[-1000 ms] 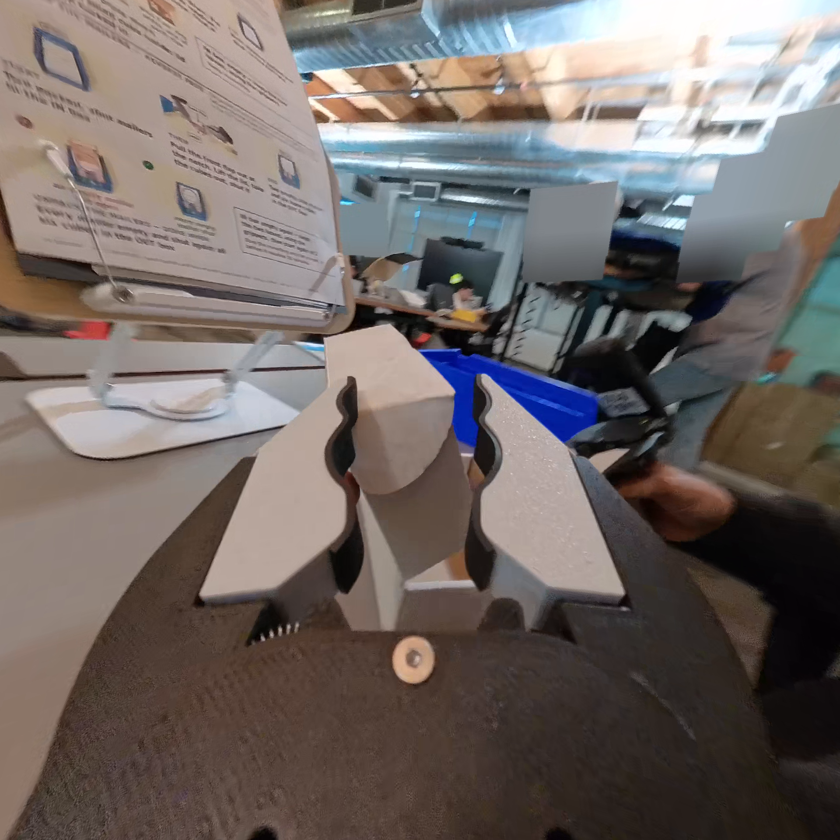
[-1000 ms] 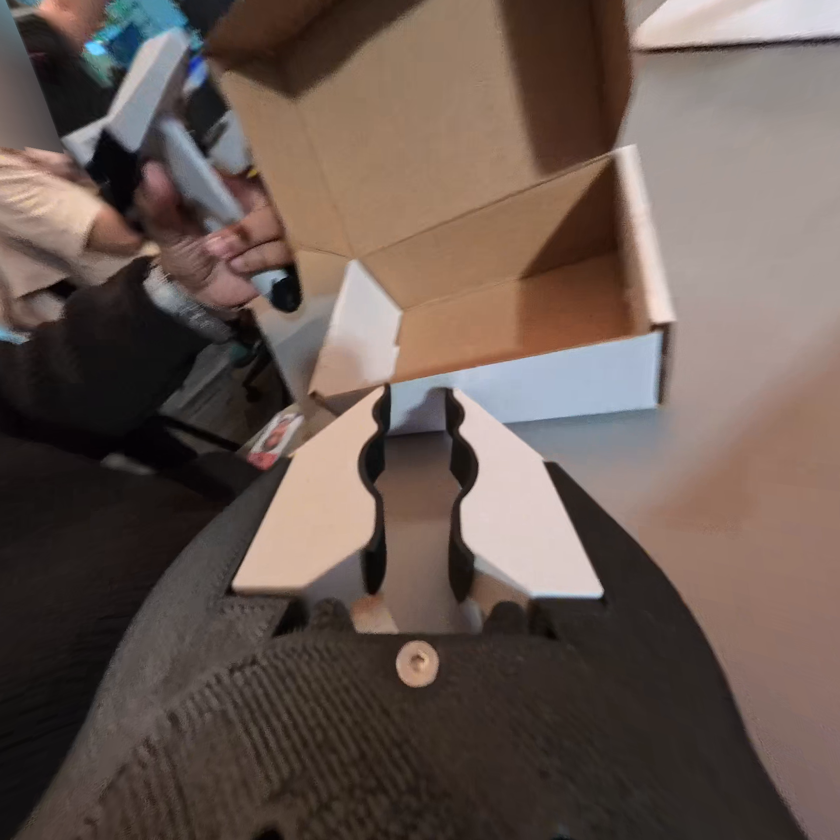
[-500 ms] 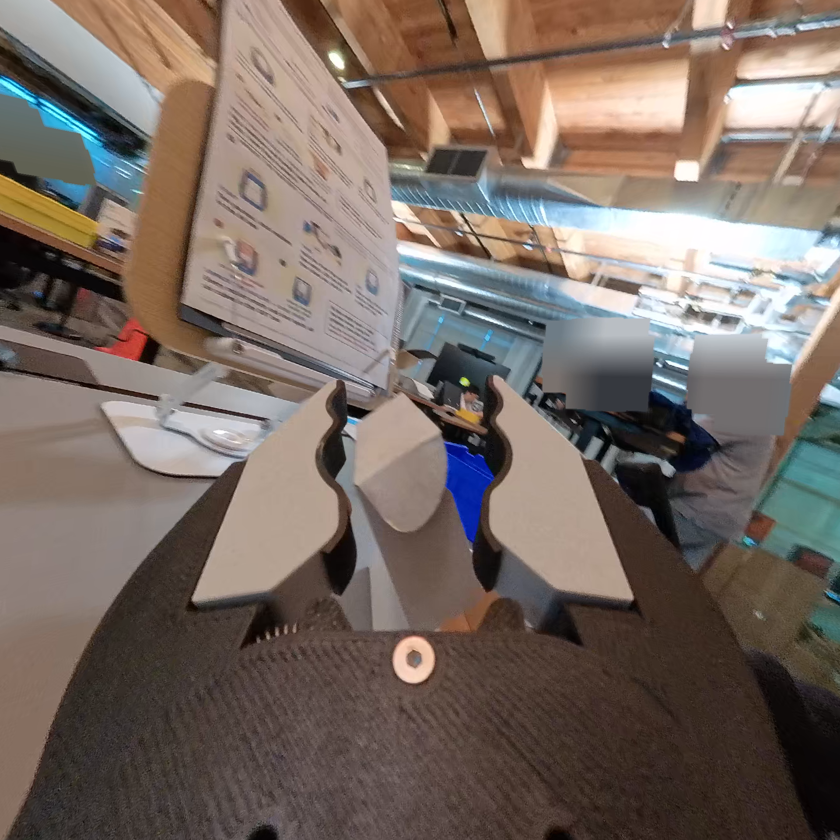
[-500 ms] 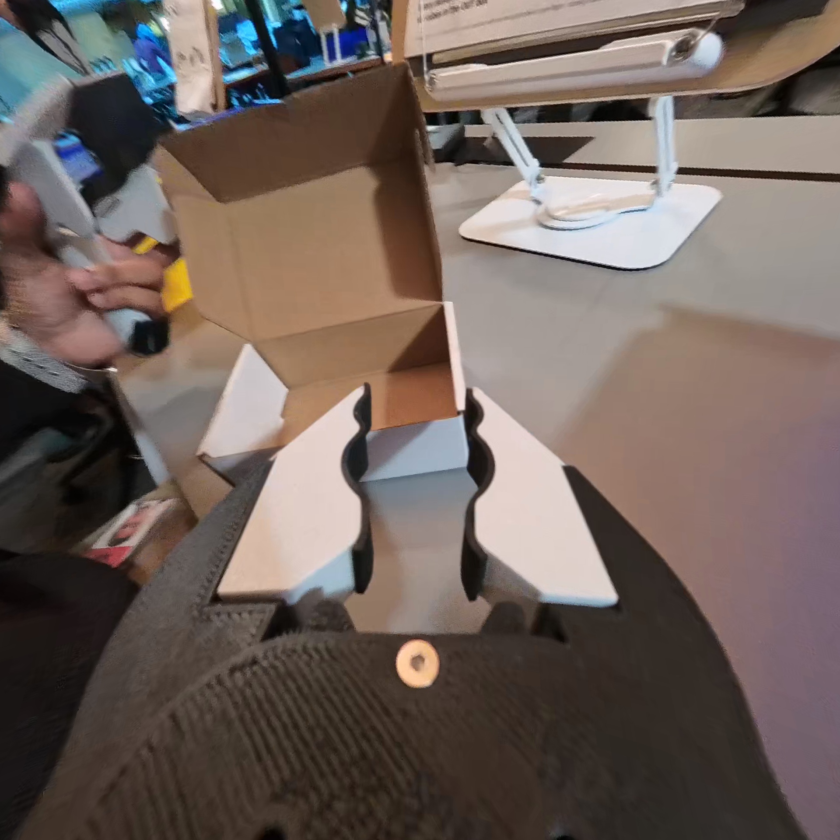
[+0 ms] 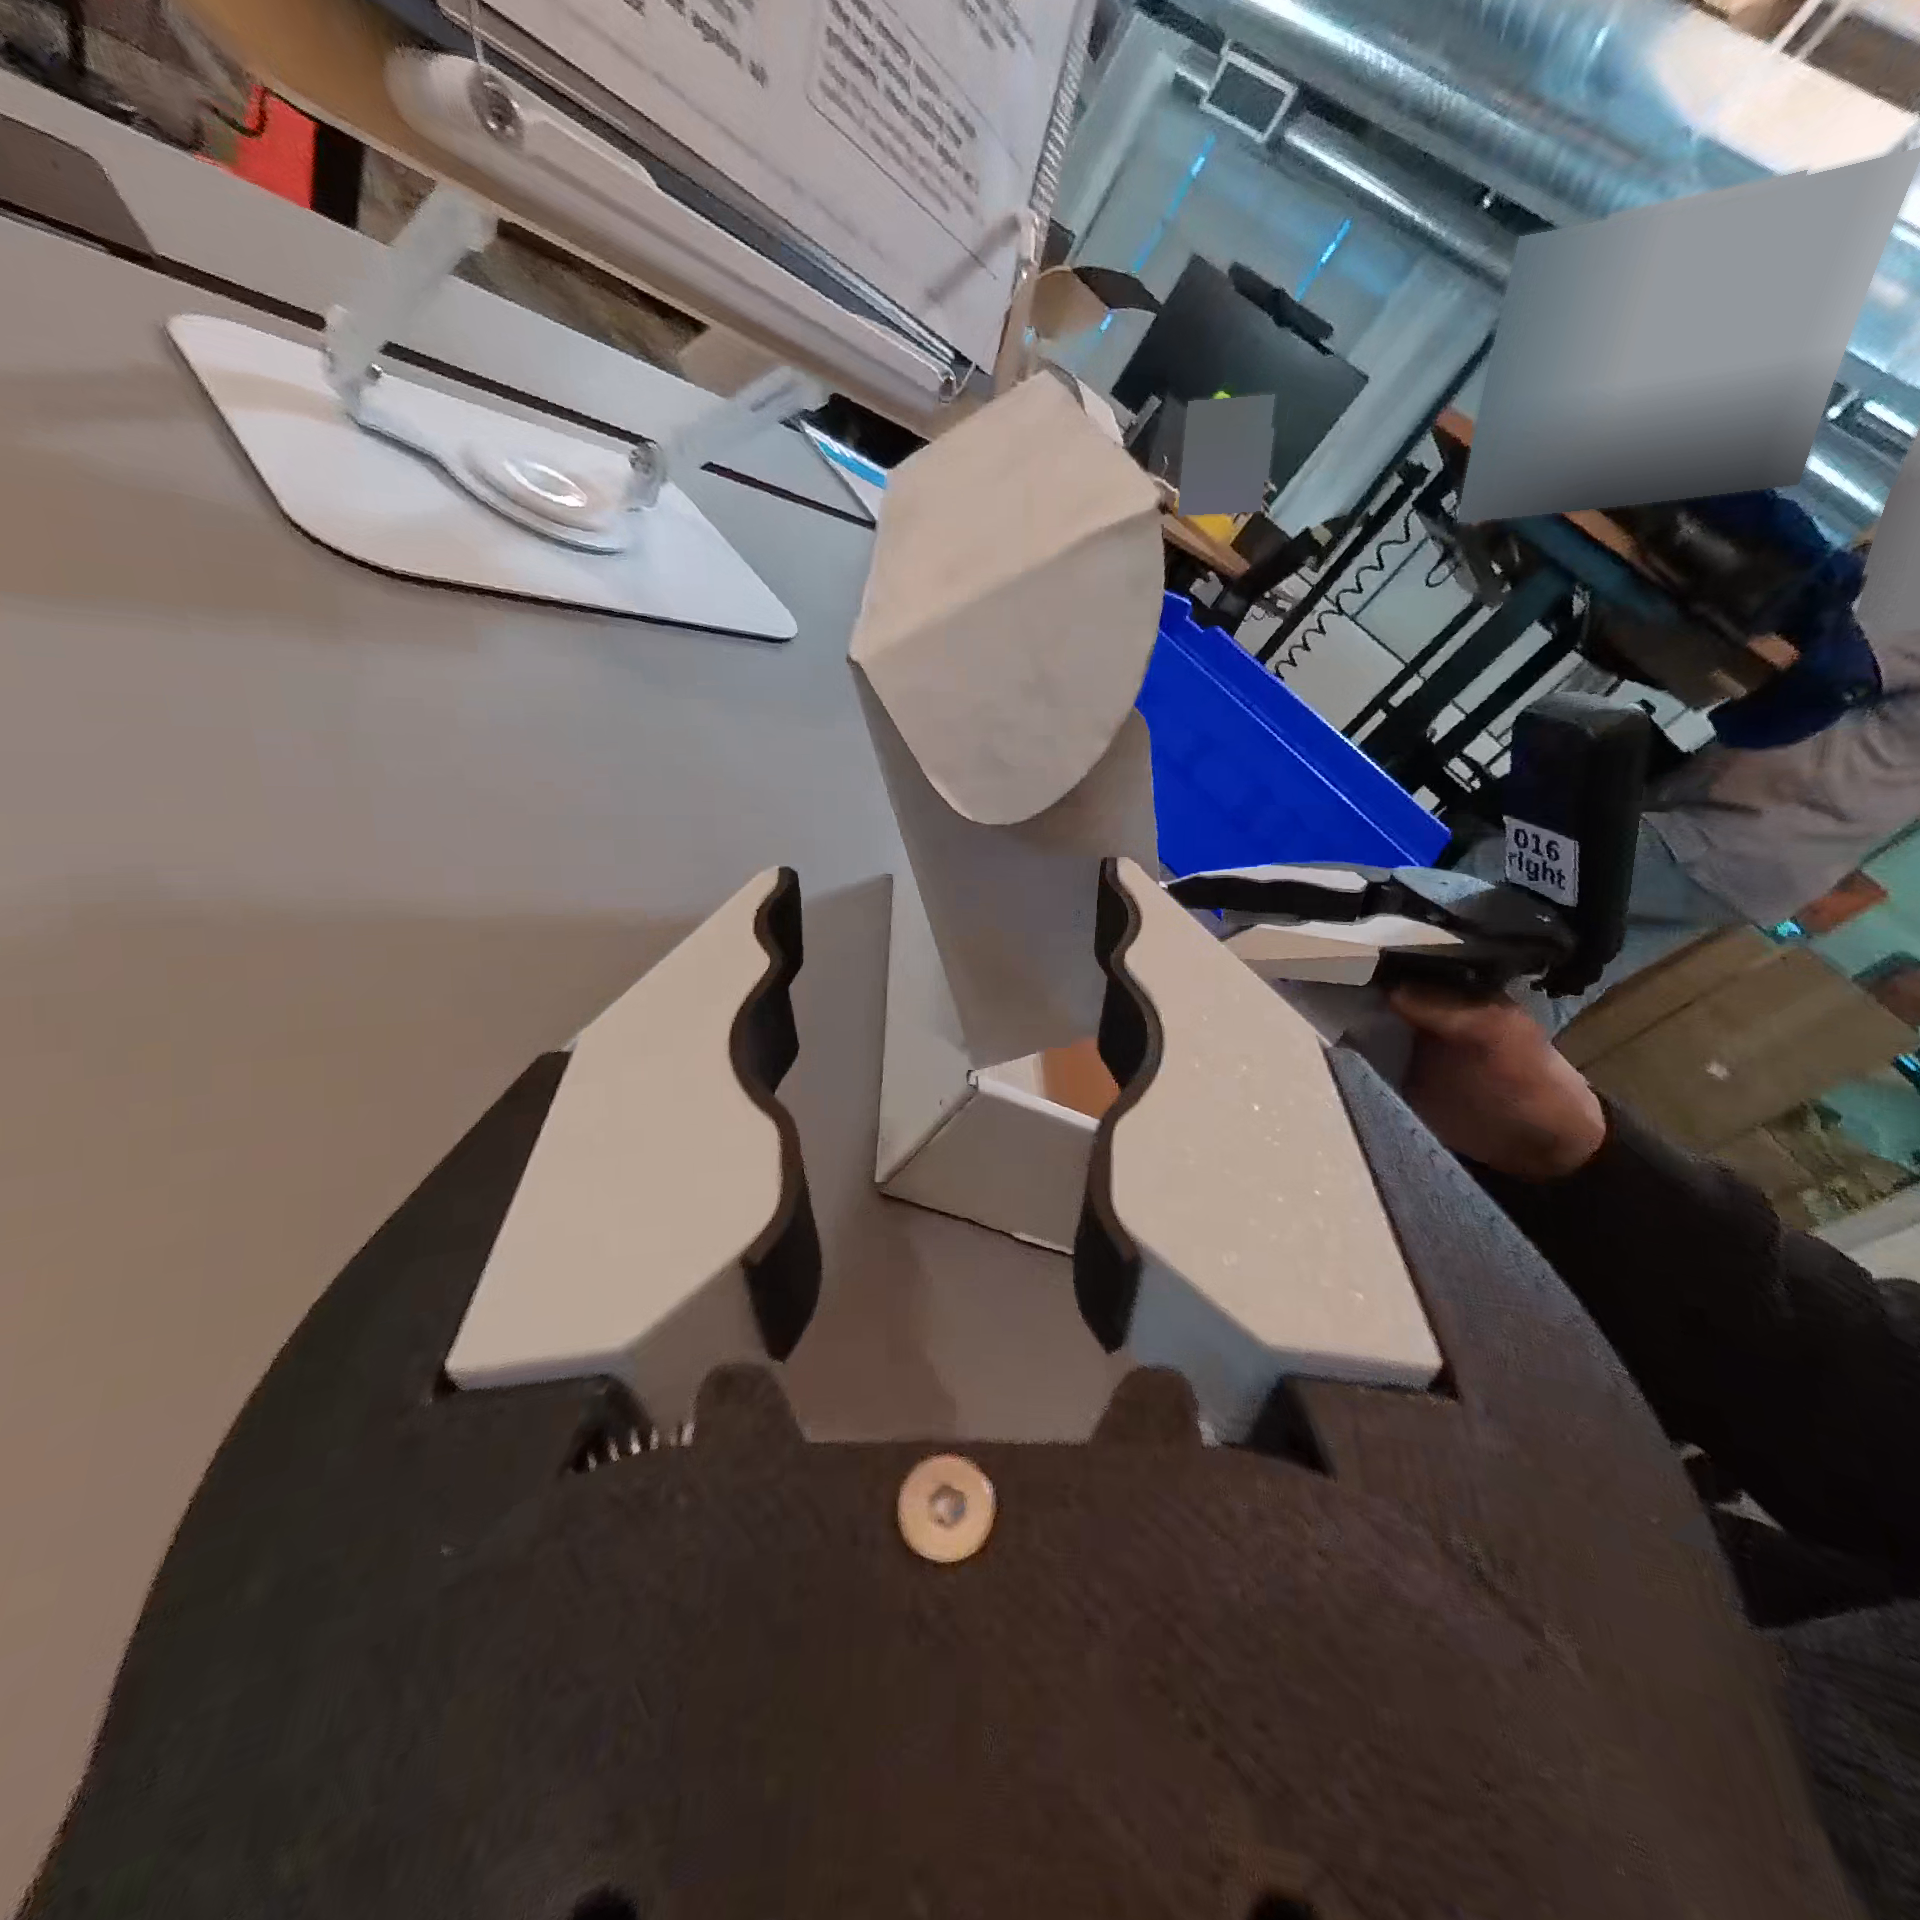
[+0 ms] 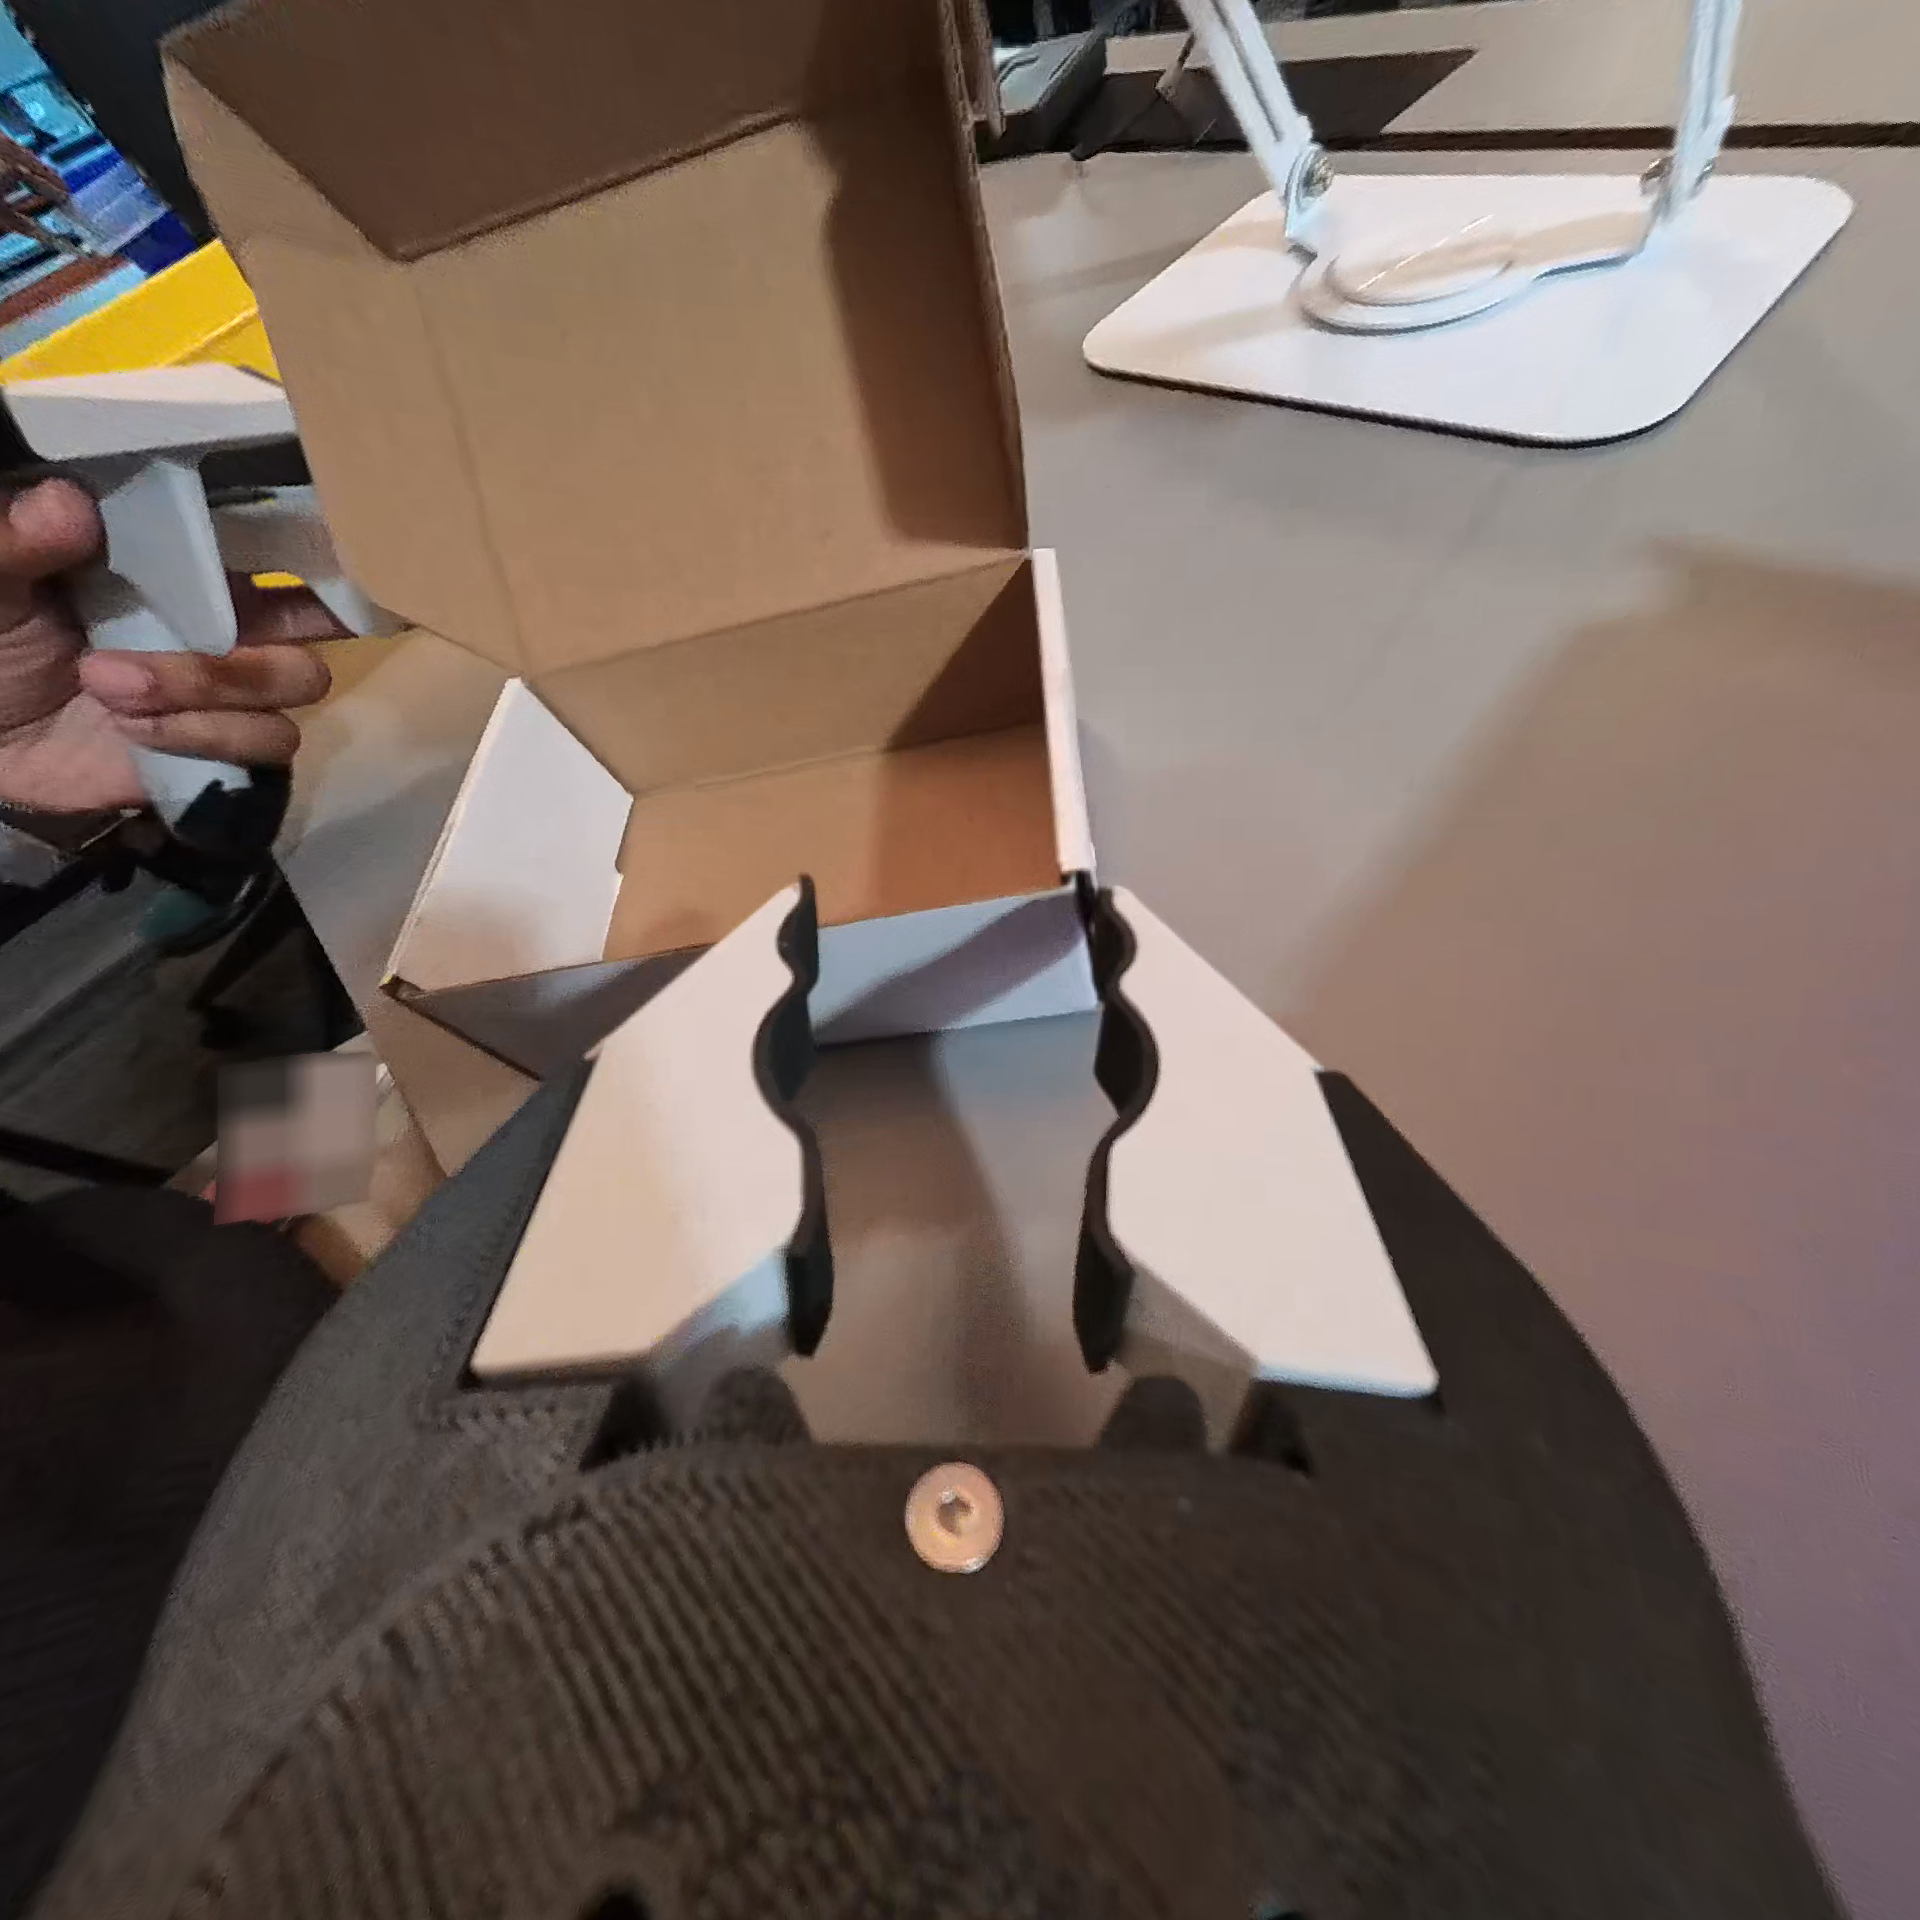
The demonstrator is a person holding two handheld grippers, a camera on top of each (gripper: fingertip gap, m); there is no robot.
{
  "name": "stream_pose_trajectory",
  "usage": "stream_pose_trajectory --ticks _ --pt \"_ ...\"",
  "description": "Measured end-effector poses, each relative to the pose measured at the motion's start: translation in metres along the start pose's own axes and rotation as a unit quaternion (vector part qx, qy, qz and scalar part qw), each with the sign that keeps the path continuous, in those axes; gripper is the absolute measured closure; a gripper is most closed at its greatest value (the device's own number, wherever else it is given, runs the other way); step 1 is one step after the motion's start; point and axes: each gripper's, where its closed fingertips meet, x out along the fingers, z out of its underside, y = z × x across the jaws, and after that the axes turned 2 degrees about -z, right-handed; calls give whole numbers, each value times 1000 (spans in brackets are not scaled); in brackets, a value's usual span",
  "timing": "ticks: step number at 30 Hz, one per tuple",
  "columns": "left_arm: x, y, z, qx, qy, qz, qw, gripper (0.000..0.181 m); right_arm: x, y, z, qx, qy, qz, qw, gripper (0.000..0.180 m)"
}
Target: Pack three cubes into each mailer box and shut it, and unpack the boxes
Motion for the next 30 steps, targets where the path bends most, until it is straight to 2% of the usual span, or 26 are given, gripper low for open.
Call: stream_pose_trajectory --ticks 4,6,8,10,12,16,25,28,30 --pt "6 4 -2 17 13 4 1000 126 -1 -6 4 -31 -15 2 999 130" --pt "7 1 -5 42 27 -20 999 137 -2 -9 5 -32 -17 -2 999 131" --pt "8 -5 -6 85 32 -58 994 154 -4 -16 8 -41 -28 -21 999 151" --pt "11 1 2 139 16 -53 989 152 -4 -27 11 -43 -36 -44 997 154" --pt "15 12 12 171 -6 -32 985 141 -2 -35 13 -54 -43 -53 996 153" --pt "17 11 18 215 -20 -48 975 138 -2 -32 14 -98 -53 -30 993 153" --pt "3 -9 -23 155 75 -92 981 137 -18 -10 -43 -75 85 -10 993 149" --pt "6 -10 -29 144 77 -91 982 135 -11 -4 -68 -41 108 -23 993 141" --pt "10 -8 -30 145 72 -96 982 141 2 -4 -83 -13 107 -34 994 137"
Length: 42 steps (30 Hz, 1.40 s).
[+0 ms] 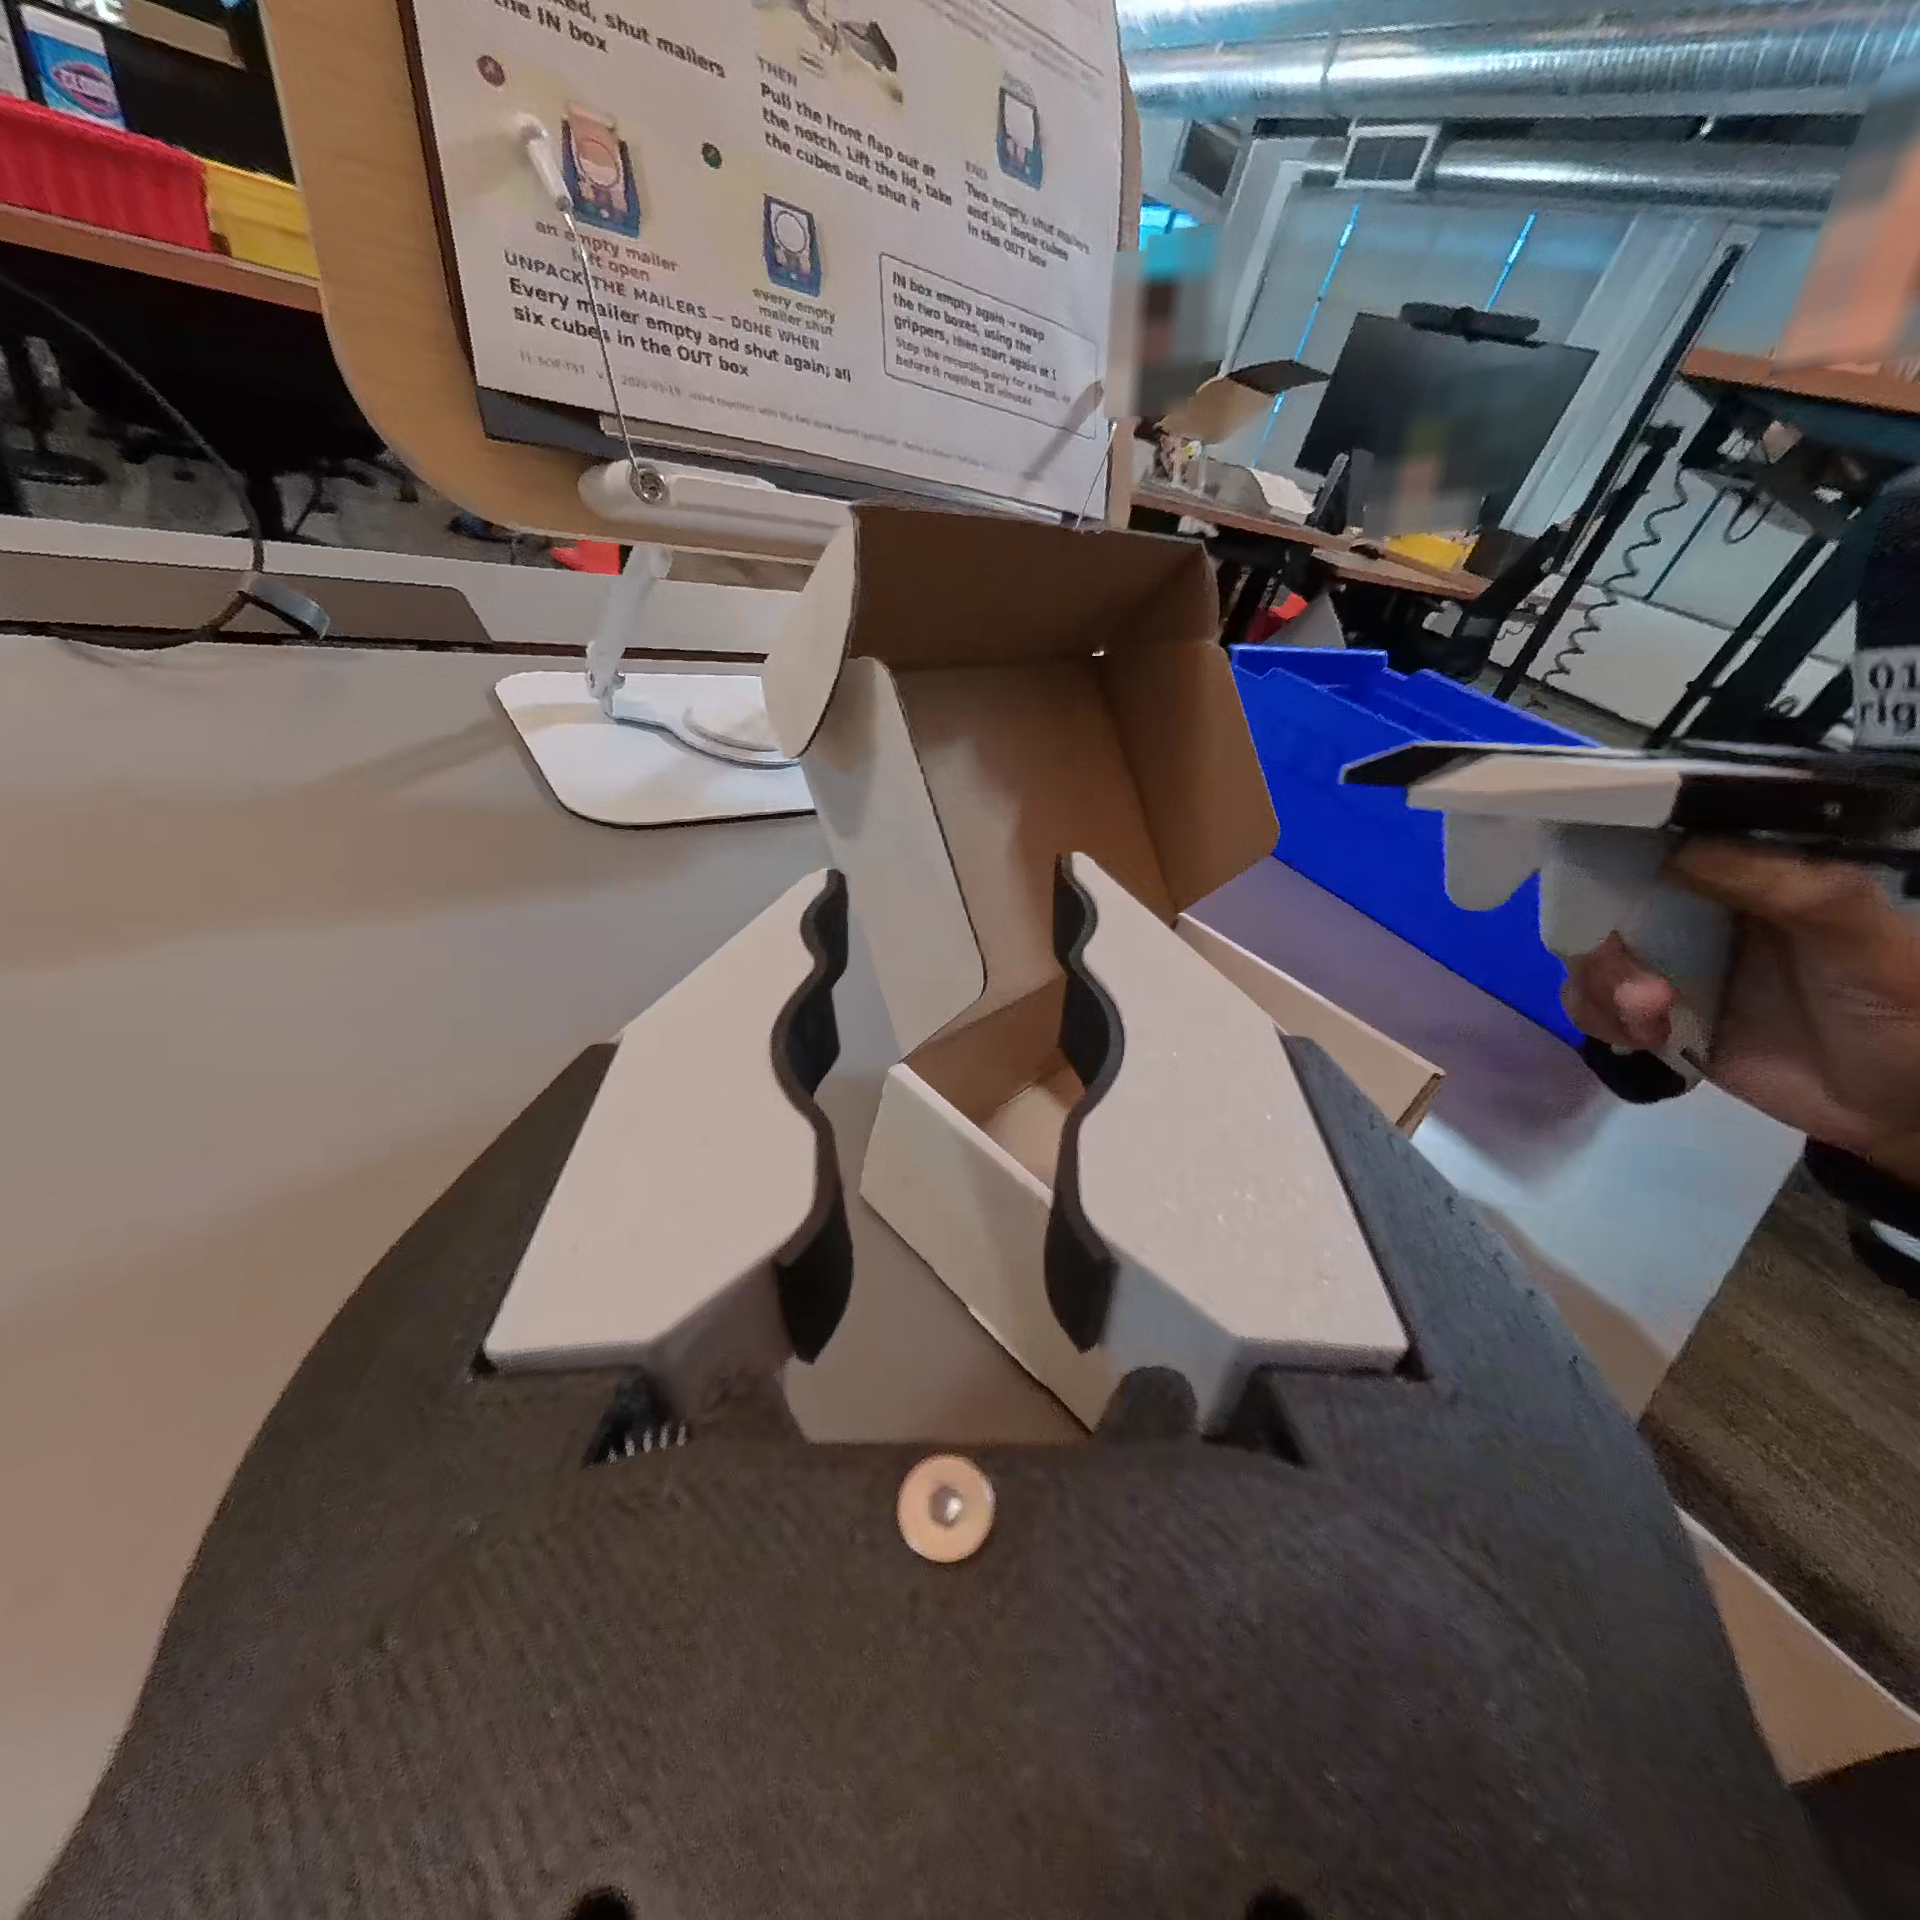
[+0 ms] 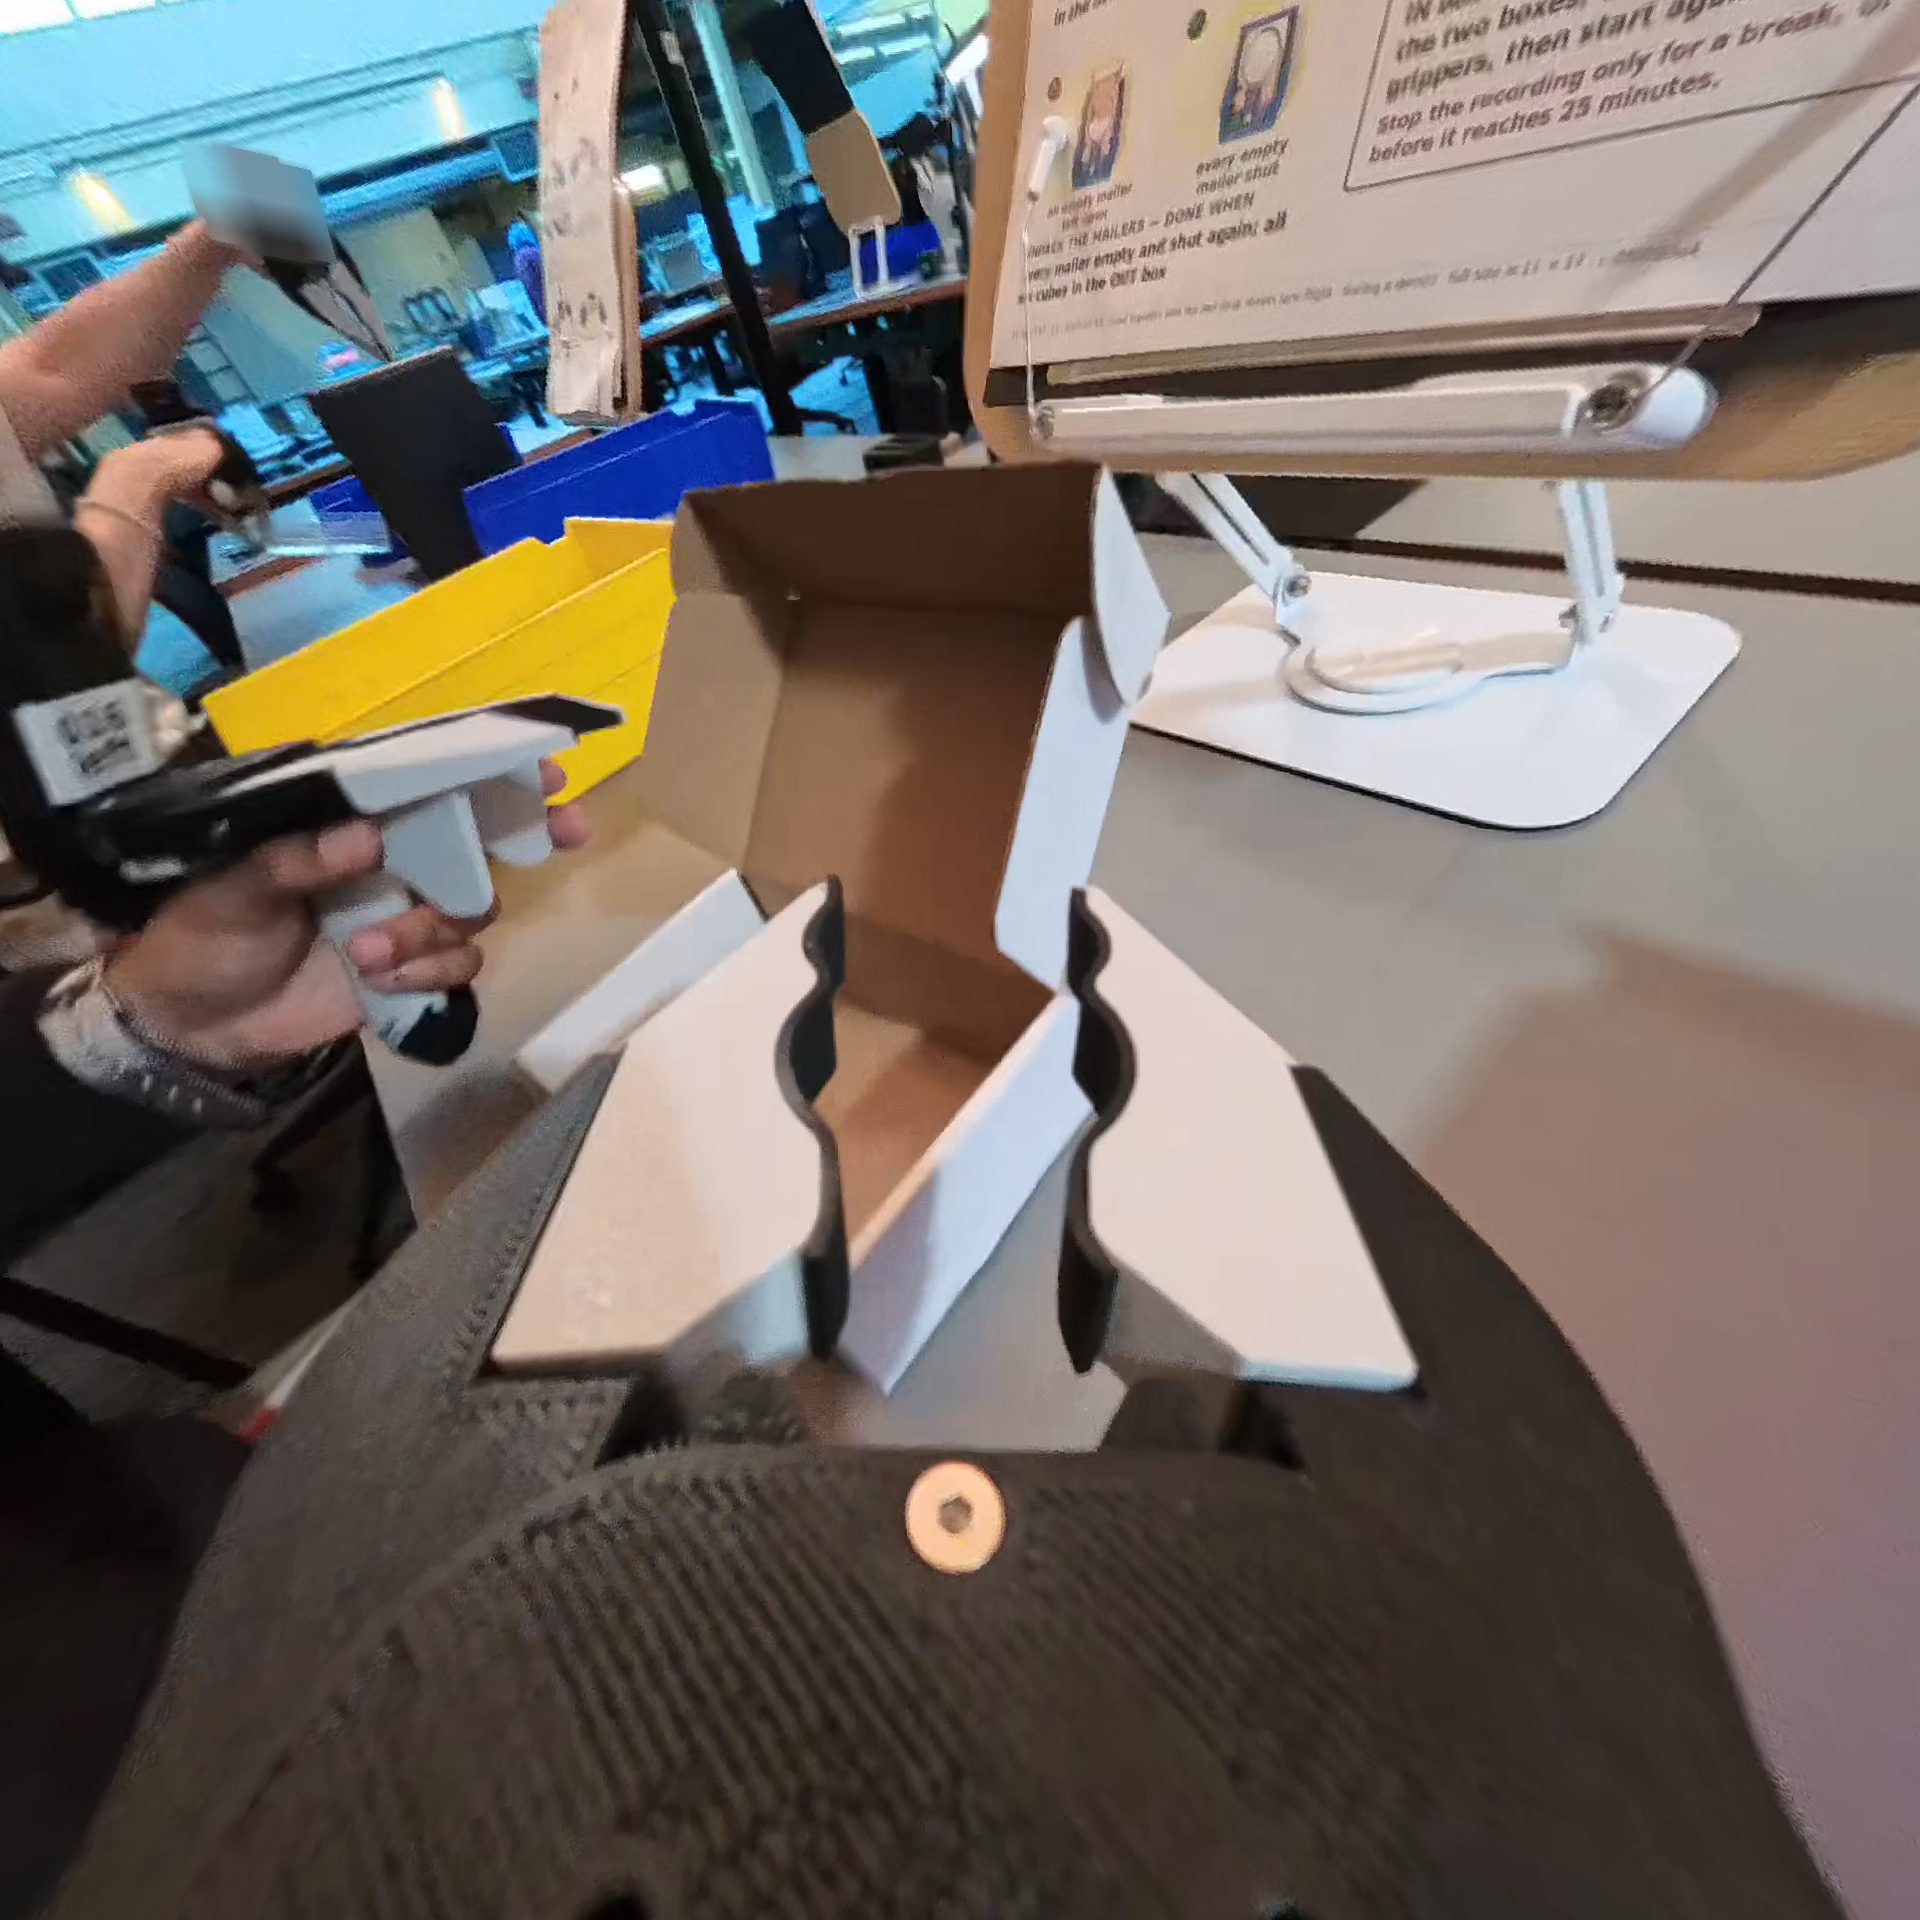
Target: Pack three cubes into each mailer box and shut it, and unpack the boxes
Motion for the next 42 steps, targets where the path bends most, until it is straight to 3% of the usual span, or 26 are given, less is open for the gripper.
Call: stream_pose_trajectory --ticks 4,7,10,13,20,28,33,37,42 --pt "12 1 -1 25 -14 -29 999 140 37 23 6 25 -65 46 996 134" --pt "21 14 -3 58 -15 -11 998 137 52 19 13 64 -90 19 994 144" --pt "22 27 3 84 -19 7 996 134 50 16 14 67 -88 14 994 161" --pt "13 32 8 86 -22 18 996 139 39 13 19 37 -96 19 995 166" --pt "-16 51 28 47 -84 95 991 137 14 -14 52 -12 -128 -5 992 159" --pt "-44 62 47 159 -130 129 970 138 -6 -35 74 -1 -150 -45 988 133" --pt "-57 40 22 110 -73 105 986 135 -27 -31 62 35 -97 -44 994 128" --pt "-57 37 -12 1 7 109 994 116 -32 -31 31 25 -19 -36 999 121" --pt "-43 41 -2 59 7 45 997 108 -24 -38 25 -66 -18 5 998 119"
